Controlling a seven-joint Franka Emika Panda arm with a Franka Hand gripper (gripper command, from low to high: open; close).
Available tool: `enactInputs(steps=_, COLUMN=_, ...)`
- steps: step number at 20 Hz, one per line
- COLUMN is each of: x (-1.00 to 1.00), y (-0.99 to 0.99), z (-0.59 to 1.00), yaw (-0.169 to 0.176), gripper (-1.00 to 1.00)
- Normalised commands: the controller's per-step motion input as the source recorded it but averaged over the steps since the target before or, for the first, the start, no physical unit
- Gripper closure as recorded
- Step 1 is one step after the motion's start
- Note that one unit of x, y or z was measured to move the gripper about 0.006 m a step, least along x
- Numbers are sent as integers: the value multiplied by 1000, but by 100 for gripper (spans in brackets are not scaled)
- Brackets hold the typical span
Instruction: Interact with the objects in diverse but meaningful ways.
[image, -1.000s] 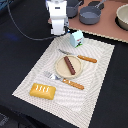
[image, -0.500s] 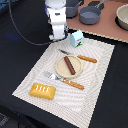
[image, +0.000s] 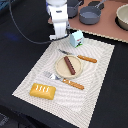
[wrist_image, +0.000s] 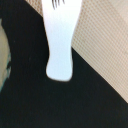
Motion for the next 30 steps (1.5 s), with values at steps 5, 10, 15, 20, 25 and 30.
enactInputs(steps=5, x=734, y=-241, z=495, yaw=-100, gripper=-100)
enactInputs(steps=10, x=778, y=-291, z=338, yaw=-116, gripper=-100)
enactInputs(steps=15, x=537, y=-480, z=-41, yaw=-151, gripper=-100)
enactInputs(steps=20, x=611, y=-516, z=-66, yaw=-133, gripper=-100)
enactInputs(steps=25, x=454, y=-497, z=-173, yaw=-117, gripper=-100)
enactInputs(steps=30, x=397, y=-336, z=-45, yaw=-75, gripper=-100)
